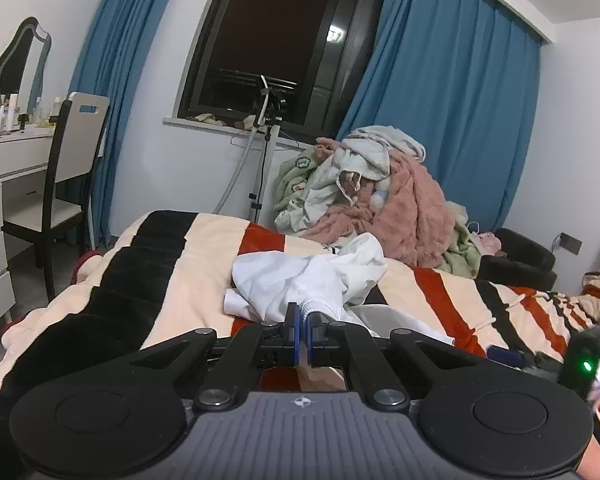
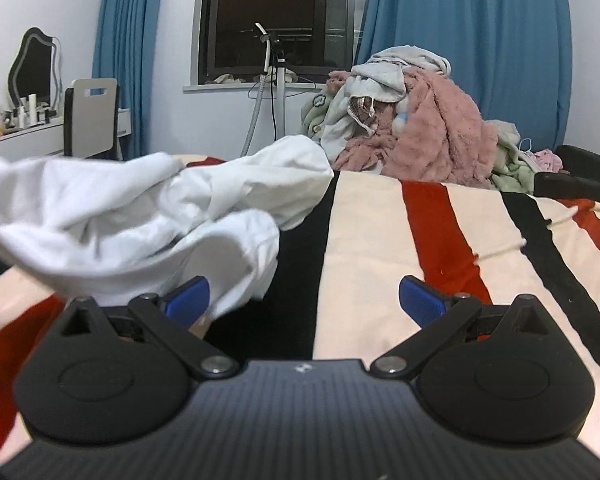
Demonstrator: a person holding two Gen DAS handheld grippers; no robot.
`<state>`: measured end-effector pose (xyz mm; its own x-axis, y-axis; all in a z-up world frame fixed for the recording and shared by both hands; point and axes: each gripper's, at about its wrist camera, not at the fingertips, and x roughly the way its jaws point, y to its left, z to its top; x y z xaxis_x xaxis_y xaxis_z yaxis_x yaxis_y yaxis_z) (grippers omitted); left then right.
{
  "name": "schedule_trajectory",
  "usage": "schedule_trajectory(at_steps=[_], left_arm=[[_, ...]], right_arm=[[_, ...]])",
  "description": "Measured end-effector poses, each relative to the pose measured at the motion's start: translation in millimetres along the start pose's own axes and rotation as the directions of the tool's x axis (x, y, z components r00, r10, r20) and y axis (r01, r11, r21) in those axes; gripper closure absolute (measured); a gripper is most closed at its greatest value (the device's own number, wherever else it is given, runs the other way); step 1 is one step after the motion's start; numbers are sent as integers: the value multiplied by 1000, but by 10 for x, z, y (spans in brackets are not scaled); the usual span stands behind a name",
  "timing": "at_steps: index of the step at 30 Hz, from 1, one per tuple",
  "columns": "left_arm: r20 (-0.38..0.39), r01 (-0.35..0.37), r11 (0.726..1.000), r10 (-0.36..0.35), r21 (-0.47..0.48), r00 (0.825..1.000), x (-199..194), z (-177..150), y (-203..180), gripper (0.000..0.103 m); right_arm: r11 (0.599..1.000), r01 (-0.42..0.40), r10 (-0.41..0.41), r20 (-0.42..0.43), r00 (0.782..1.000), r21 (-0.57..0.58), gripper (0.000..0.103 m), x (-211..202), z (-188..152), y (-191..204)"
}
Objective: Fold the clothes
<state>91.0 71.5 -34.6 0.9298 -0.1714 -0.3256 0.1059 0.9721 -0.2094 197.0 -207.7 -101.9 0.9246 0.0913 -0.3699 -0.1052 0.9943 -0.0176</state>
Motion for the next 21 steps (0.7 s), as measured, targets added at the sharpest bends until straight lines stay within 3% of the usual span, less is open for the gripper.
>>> schedule_trajectory(at_steps=[2,5,8,11,16,18,21], left_arm=[[-4,10,1000,-10,6,1000,96,-48,12,100],[-45,-42,999,42,-3,998,310,-165,49,100],[-87,-38,995,30,-88,996,454,-212,151,100],[-103,5,985,-23,-174,994,451,-202,204,100],[-25,93,977,-100,-190,995,195,-130,109,100],[12,134,971,-134,-196,991,17,-53,38,100],[39,152,977,-148,-150,988,-238,-49,-96,100]], right_arm=[[1000,-18,18,-44,999,6,0,180,7,-15],[1000,8,-6,-71,997,21,1,379,-4,-50],[994,79,-82,35,996,73,1,107,106,-135],[981,144,-162,136,977,132,1,-166,217,-220],[942,234,-300,288,909,243,1,-620,401,-361],[921,262,-354,344,870,287,1,-807,474,-414],[921,297,-384,469,795,252,0,-1276,531,-367]])
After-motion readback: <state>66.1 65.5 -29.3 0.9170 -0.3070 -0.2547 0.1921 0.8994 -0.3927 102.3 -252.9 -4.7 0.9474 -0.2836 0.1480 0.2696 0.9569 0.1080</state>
